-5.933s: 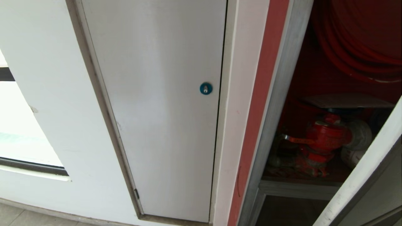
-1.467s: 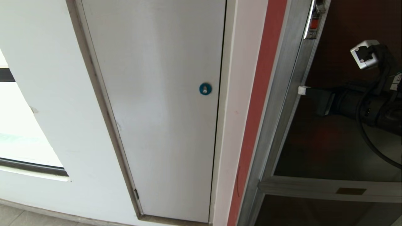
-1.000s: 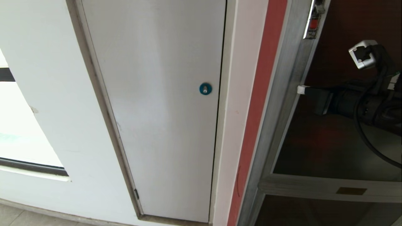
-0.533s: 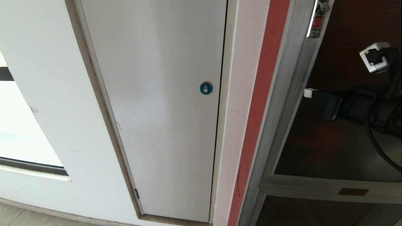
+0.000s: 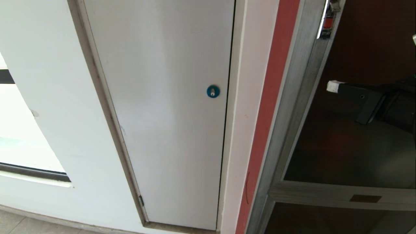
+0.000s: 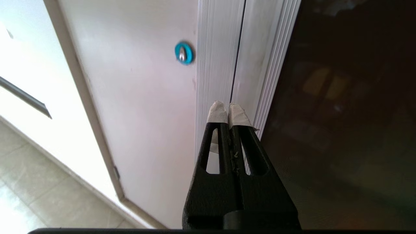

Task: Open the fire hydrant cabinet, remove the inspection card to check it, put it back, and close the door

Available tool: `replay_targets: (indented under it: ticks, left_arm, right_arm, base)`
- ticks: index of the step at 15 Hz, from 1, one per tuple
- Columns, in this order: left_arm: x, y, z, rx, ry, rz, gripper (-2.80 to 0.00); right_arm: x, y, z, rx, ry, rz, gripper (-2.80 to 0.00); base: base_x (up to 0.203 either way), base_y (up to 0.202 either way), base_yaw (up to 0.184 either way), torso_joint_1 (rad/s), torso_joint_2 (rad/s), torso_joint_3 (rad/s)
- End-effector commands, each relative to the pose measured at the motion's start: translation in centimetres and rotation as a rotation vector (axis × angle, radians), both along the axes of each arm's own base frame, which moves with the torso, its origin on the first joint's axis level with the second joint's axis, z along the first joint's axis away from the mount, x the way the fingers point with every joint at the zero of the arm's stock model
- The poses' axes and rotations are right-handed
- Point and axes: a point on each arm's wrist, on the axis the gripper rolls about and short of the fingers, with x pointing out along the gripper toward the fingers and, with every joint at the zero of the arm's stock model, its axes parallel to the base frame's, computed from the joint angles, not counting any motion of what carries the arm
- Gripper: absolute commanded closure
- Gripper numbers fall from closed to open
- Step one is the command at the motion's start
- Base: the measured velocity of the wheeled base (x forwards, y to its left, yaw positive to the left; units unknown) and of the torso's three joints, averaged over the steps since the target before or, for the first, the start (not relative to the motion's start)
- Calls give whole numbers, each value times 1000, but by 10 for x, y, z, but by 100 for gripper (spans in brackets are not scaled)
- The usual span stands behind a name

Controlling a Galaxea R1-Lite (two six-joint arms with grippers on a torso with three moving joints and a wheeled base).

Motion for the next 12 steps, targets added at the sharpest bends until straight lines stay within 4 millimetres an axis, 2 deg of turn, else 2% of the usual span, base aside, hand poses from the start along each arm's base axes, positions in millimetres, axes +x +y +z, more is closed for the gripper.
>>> replay_targets:
  ticks: [1, 8, 12]
  left_arm:
    - [1, 0, -2, 0, 6, 0, 0]
    - [0, 0, -2, 0, 5, 0, 0]
    - [0, 0, -2, -1, 5, 0, 0]
  right_arm:
    - [-6, -1, 16, 13, -57, 3, 0]
    - [-10, -2, 86, 102, -94, 34, 0]
    - [3, 2, 116, 130, -42, 65, 0]
  base:
    - [0, 0, 0, 0, 0, 0]
    - [0, 0, 0, 0, 0, 0]
    - [0, 0, 0, 0, 0, 0]
